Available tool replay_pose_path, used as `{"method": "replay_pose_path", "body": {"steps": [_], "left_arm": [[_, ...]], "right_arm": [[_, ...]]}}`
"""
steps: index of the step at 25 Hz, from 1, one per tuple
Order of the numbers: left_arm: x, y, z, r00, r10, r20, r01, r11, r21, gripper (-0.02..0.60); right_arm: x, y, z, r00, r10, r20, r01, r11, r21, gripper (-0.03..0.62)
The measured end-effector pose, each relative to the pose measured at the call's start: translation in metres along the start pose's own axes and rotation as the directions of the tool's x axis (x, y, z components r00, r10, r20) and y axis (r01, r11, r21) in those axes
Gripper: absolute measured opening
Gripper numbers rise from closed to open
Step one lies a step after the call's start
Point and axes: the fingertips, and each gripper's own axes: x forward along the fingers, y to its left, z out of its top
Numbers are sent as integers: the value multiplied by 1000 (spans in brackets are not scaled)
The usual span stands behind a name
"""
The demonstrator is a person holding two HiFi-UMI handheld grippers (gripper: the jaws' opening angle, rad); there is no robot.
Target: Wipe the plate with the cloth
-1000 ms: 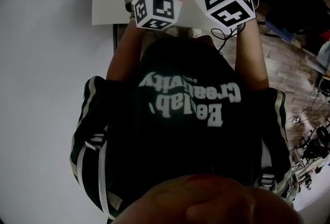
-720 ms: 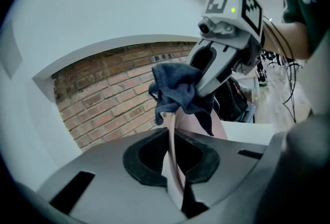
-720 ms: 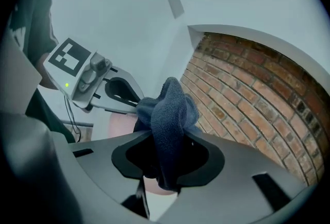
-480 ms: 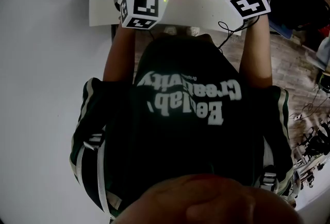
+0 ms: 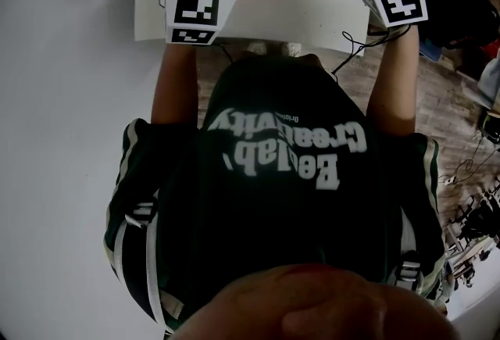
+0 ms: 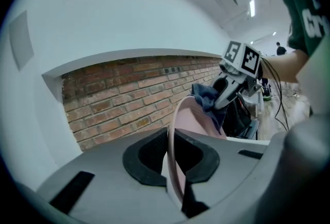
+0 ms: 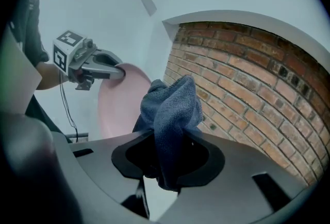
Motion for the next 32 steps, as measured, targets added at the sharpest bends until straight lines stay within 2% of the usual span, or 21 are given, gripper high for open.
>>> {"method": "replay_pose_path", "body": {"steps": [5,10,21,27,32], "left_arm": [[-3,12,9,999,12,35,-10,998,-58,14],[-5,19,16,998,23,62,-18,997,-79,15],[-2,31,30,992,56,110,-41,990,-133,17],[-2,30,36,991,61,116,-45,990,-134,23],[0,31,39,990,69,123,-49,986,-162,21]], "right_arm": [[0,-8,-20,1000,9,-20,-7,999,52,115],[6,-7,-44,999,28,-40,-25,995,95,115],[25,30,-90,986,131,-100,-112,977,182,115],[29,55,-97,977,166,-135,-144,976,160,115],[33,80,-104,963,219,-157,-199,971,134,114]]}}
